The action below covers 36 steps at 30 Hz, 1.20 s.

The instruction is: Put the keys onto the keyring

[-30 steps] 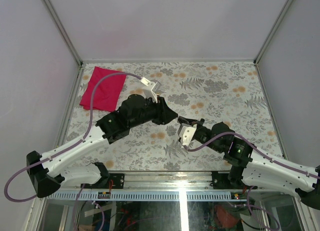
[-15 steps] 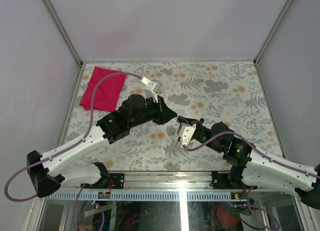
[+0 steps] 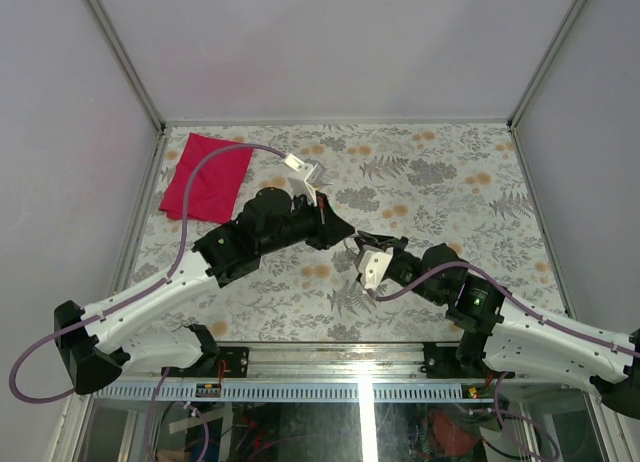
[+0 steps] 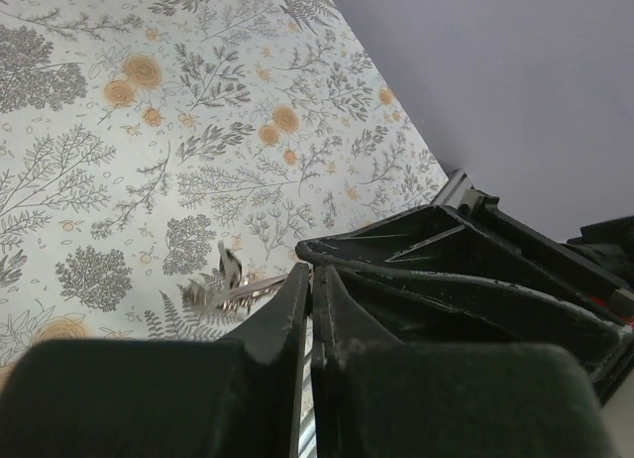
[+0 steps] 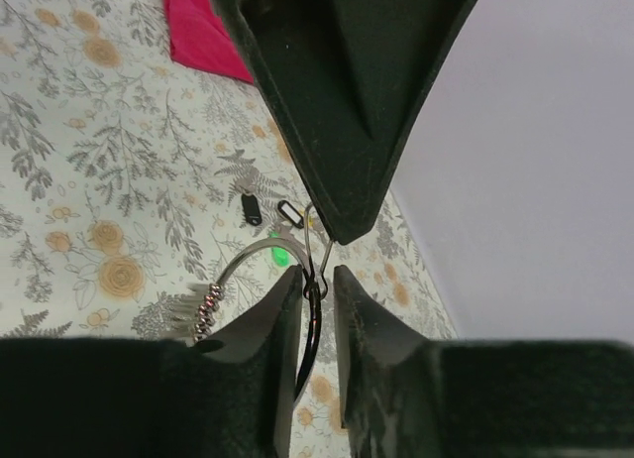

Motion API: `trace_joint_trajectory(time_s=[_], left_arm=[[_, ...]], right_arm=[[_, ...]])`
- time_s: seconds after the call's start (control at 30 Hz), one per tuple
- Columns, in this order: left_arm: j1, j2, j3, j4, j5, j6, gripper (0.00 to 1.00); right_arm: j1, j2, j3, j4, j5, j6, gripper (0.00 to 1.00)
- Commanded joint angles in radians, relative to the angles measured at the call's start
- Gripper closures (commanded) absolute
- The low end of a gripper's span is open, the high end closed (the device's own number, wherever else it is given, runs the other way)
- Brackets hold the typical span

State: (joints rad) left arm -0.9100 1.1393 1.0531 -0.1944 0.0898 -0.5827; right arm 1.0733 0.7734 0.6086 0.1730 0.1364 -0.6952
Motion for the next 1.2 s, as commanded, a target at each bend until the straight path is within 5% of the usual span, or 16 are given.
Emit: trace_joint_trajectory(time_s=[0.0,0.37,1.17], left_arm=[[-0.007,-0.017,0.053,0.033,0.041,0.067,1.0],[-0.007,-0.03,0.128,-0.081,0.094,0.236,1.0],[-0.007,-0.046,0.155,-0.118,0.18,0.309,1.0]], right_arm=[[-0.002,-0.038,0.052,0.065,-0.05,0.049,0.71],[-0.003,-0.077,0.026,0.099,-0.125,0.224,0.54],[-0.003,-0.046,-0.002,0.172,-0.146,0.245,0.64]])
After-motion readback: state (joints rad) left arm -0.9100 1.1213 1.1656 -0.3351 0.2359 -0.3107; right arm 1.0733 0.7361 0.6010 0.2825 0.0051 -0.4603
